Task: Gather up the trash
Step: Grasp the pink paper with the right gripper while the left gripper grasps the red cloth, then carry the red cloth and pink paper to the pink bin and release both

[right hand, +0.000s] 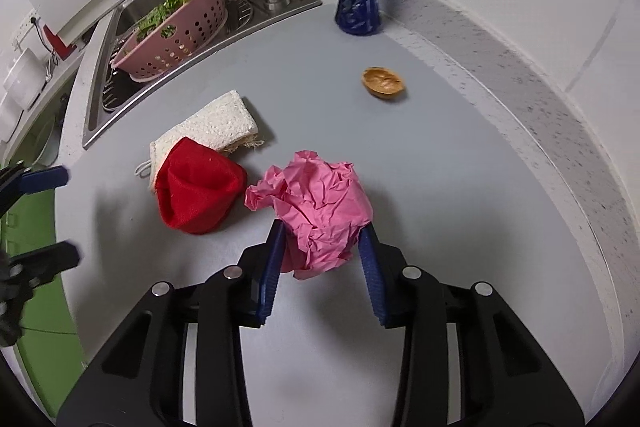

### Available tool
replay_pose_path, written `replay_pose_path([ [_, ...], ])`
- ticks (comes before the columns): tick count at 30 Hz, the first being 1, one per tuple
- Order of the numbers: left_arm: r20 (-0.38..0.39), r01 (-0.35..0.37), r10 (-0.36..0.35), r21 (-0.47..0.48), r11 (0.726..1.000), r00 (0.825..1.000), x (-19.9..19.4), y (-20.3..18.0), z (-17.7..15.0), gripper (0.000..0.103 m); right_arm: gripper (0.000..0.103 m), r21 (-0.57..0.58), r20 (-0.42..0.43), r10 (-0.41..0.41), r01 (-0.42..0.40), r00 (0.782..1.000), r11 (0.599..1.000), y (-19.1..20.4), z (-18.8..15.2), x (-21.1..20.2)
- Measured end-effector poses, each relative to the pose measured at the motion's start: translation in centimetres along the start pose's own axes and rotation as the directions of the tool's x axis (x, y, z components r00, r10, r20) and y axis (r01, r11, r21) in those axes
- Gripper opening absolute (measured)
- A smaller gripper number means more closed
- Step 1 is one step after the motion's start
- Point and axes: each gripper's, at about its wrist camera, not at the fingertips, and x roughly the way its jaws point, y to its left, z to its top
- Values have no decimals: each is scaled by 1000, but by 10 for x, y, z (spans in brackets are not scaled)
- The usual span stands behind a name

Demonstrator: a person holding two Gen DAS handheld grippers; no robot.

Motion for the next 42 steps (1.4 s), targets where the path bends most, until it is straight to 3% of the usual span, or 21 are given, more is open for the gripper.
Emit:
replay_pose_path([
  [11, 2, 117, -118, 82, 990, 993, 39, -29, 33, 97, 38, 47, 30, -17, 15, 999, 999, -31, -33, -36],
  [17, -28, 141, -140, 55, 988, 990, 63, -27, 39, 59, 38, 65, 42, -18, 15, 999, 998, -43, -43, -44],
  [19, -22, 123, -122, 49, 991, 992, 64, -27, 38, 40, 38, 72, 46, -18, 15, 999, 997, -47, -46, -46],
  [24, -11, 107, -107, 50, 993, 994, 65, -27, 38, 23, 38, 75, 52, -18, 14, 998, 997, -48, -51, -49],
  [29, 25, 115, -116, 48, 992, 993, 49, -31, 38, 20, 38, 69, 65, -15, 10, 998, 998, -41, -55, -56],
  [34, 66, 124, -126, 39, 992, 990, 9, -34, 28, 20, 38, 46, 85, -7, 3, 996, 999, -25, -57, -75],
  [42, 96, 67, -68, 13, 998, 993, -74, -19, -27, 20, 38, -41, 131, 13, -7, 991, 999, 33, -58, -125],
])
